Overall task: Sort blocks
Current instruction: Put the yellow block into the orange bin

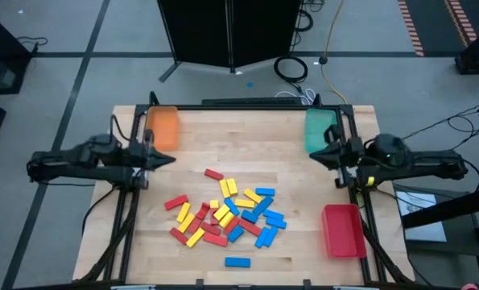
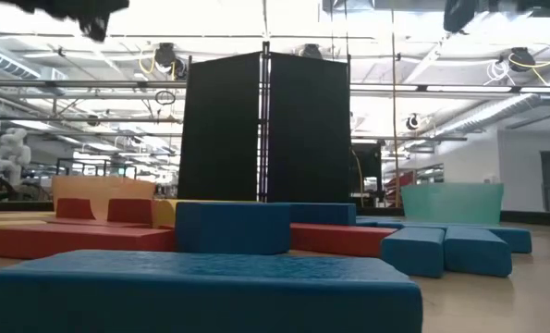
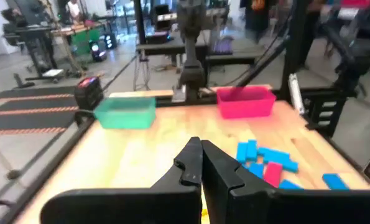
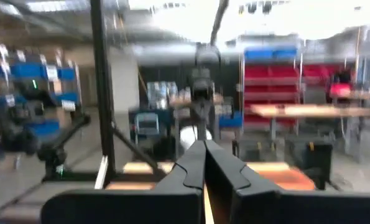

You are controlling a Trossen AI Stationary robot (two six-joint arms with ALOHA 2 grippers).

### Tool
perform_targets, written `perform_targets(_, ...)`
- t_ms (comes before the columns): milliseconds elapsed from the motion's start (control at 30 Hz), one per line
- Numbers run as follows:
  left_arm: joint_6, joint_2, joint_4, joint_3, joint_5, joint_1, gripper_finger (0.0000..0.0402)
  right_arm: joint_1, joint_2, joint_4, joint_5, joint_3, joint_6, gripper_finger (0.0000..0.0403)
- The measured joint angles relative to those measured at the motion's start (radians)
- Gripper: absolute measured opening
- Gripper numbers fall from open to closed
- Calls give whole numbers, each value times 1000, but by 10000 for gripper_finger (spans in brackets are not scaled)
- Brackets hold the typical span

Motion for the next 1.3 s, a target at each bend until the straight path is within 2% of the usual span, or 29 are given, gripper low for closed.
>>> perform_targets(100, -32, -55, 153, -130, 19, 0, 0, -1, -16, 198, 4, -136, -8, 0)
perform_targets(167, -56, -88, 246, -211, 23, 0, 0, -1, -27, 253, 5, -204, 10, 0)
perform_targets(333, -116, -125, 407, -367, 23, 0, 0, -1, -35, 333, 6, -325, 78, 0)
perform_targets(533, -191, -126, 467, -488, 22, 0, 0, -1, -36, 323, 6, -404, 10, 0)
perform_targets(633, -186, -127, 512, -512, 23, 0, 0, -1, -37, 304, 4, -399, -11, 0)
perform_targets(733, -130, -127, 487, -512, 22, 0, 0, -1, -37, 275, 2, -400, -44, 0)
perform_targets(867, -113, -127, 516, -512, -21, 0, 0, -1, -37, 243, 5, -400, -93, 0)
perform_targets(1100, -190, -128, 660, -513, -2, 0, 0, 0, -37, 299, 6, -399, 123, 0)
perform_targets(1300, -192, -126, 798, -513, 0, -1, 0, 0, -37, 422, 8, -398, 123, 0)
